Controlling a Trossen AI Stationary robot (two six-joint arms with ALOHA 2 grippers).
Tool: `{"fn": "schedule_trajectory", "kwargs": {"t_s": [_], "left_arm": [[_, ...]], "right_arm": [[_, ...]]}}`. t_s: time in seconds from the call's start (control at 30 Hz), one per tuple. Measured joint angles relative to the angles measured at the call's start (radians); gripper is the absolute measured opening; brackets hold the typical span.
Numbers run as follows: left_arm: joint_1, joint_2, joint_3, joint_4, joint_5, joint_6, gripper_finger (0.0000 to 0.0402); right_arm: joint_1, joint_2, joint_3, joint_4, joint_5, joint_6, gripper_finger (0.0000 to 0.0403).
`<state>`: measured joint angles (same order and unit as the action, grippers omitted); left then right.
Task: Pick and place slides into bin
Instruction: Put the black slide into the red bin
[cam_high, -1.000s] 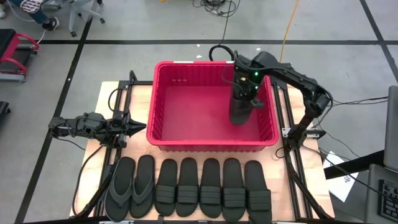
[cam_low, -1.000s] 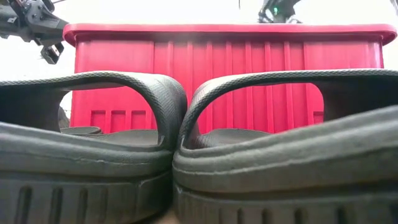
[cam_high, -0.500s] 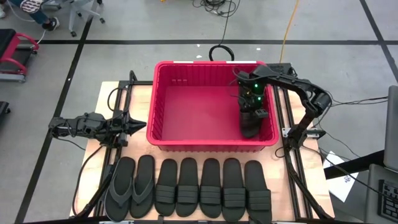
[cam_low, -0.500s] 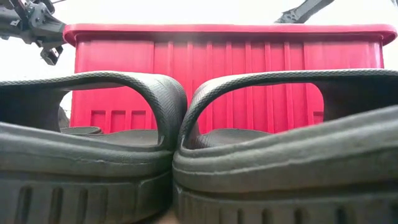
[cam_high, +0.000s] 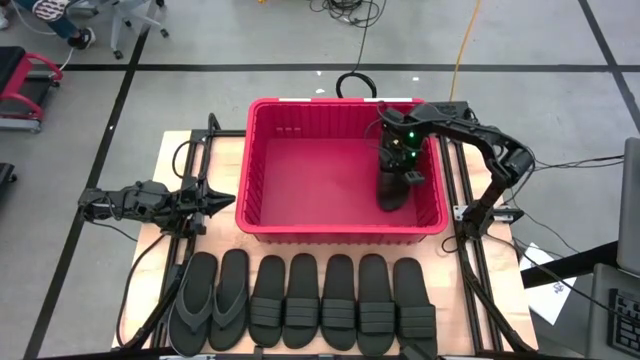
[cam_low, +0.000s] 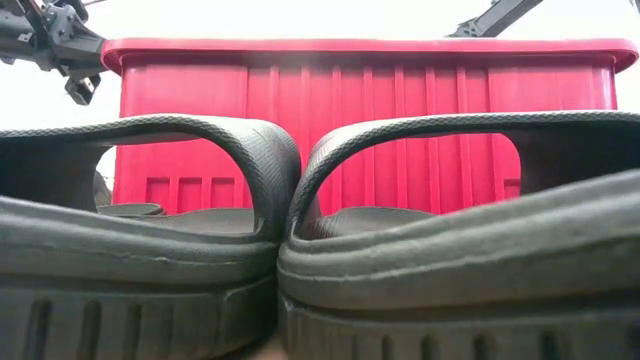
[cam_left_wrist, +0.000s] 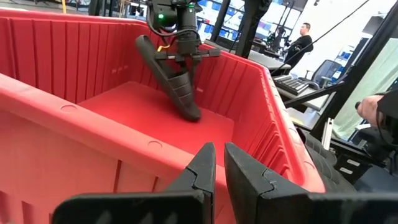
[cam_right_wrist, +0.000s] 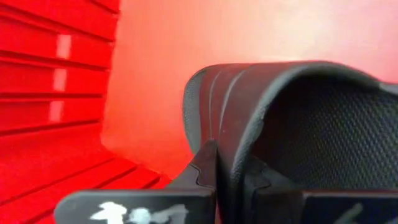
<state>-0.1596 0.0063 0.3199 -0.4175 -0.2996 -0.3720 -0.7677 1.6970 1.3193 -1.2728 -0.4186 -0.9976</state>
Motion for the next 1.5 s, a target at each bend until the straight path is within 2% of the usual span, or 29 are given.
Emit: {"fn": "schedule_trajectory", "kwargs": {"t_s": [0.53,0.97,1.17,1.27,1.5], "left_arm": [[0.000,0.000,0.000,0.000,0.000,0.000,0.0031],[0.000,0.000,0.000,0.001,0.001,-0.004,0.0031],[0.000,0.000,0.000,0.001,0.001,-0.001,0.0031],[0.000,0.000,0.000,0.001,0.001,0.000,0.0031],[0.000,0.000,0.000,0.000,0.001,0.002,0.0031]], "right_arm": [[-0.004,0.101,0.002,-0.039,-0.002,0.015,0.0004],[-0.019,0.096,0.003,-0.060,0.021,0.052,0.0004],[-0.017,0.073,0.003,-0.136,-0.051,0.028,0.0004],[-0.016,0.074,0.003,-0.120,-0.079,0.039,0.0004],[-0.018,0.090,0.004,-0.114,-0.082,0.041,0.0004]]}}
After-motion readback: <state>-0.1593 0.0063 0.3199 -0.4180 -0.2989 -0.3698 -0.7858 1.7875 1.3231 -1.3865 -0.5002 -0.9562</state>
